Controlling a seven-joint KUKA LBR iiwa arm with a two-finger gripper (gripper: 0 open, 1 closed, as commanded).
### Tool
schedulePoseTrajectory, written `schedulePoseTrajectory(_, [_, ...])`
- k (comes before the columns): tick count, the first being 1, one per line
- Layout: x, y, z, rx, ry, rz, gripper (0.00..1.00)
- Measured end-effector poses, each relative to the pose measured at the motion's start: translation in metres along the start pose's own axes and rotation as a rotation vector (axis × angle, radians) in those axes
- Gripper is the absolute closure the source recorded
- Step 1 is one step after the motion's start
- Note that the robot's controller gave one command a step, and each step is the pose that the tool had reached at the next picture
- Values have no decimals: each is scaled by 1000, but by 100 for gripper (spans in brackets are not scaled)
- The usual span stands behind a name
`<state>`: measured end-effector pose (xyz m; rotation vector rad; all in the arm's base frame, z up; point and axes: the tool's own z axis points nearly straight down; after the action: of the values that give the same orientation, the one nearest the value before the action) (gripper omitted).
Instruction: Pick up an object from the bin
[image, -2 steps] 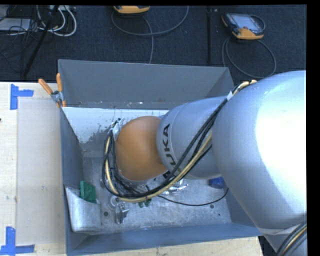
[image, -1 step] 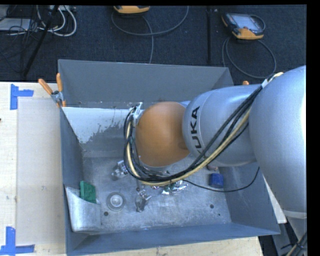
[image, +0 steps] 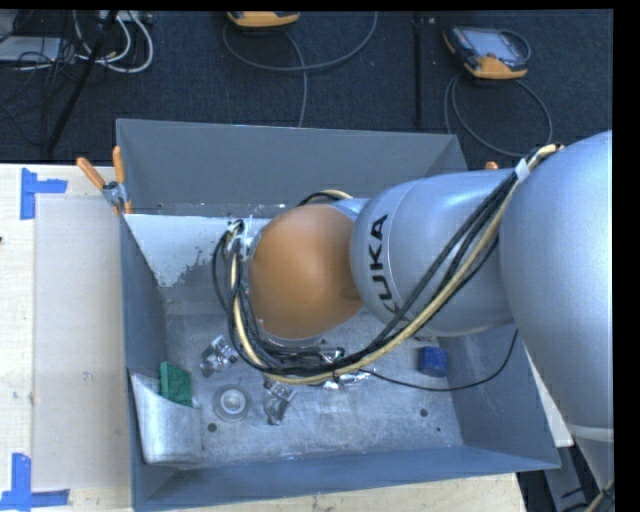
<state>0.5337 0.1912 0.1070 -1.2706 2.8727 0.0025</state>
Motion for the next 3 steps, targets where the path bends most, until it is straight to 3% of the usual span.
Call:
schedulePoseTrajectory(1, [3, 9, 36, 0, 2, -228, 0])
schedulePoseTrajectory(2, [3, 9, 36, -1, 3, -221, 0])
schedulePoseTrajectory(3, [2, 8, 34, 1, 2, -220, 100])
